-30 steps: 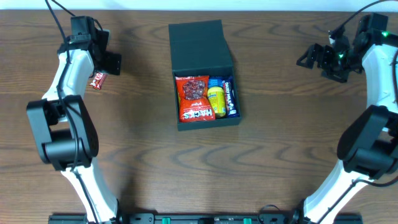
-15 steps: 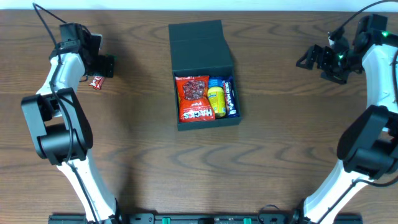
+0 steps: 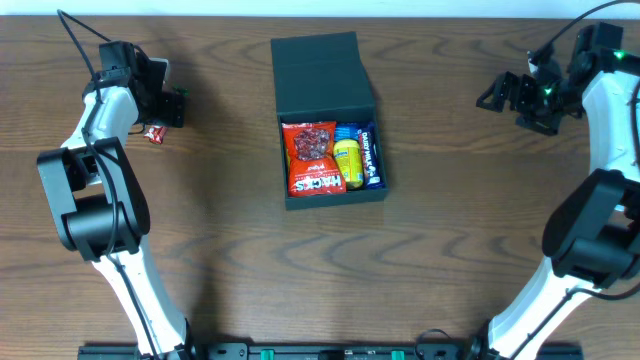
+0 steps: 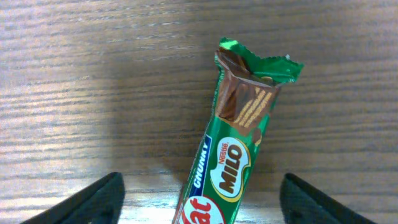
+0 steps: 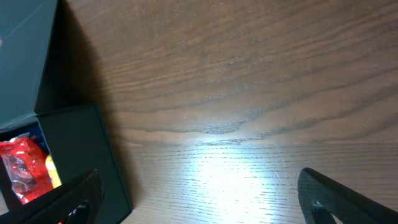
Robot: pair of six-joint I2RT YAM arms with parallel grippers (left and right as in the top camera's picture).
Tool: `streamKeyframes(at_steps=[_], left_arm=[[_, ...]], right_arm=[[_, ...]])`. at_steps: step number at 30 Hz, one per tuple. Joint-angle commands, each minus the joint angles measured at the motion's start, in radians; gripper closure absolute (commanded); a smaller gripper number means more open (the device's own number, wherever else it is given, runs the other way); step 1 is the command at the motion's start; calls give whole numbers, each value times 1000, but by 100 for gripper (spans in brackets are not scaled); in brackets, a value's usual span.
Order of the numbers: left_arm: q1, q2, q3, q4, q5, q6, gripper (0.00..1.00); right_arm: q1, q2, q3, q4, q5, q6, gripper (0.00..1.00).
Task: Pack container
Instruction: 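Return the left gripper to the green KitKat Milo bar and grasp it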
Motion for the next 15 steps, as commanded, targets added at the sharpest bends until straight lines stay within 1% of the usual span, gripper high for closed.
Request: streamKeyframes(at_steps=[1, 3, 8, 11, 15], left_arm=[[5, 18, 4, 2, 9, 3, 35], [5, 24, 4, 0, 3, 2, 44], [4, 31, 4, -16, -17, 3, 48], [4, 31, 4, -20, -43, 3, 55], [4, 31, 4, -24, -43, 3, 62]], right_arm=[[6, -26, 14, 0, 0, -7, 1], [8, -26, 14, 0, 0, -7, 1], [9, -26, 14, 0, -1, -7, 1], [10, -26, 14, -1, -1, -6, 1], [13, -26, 14, 0, -1, -7, 1]])
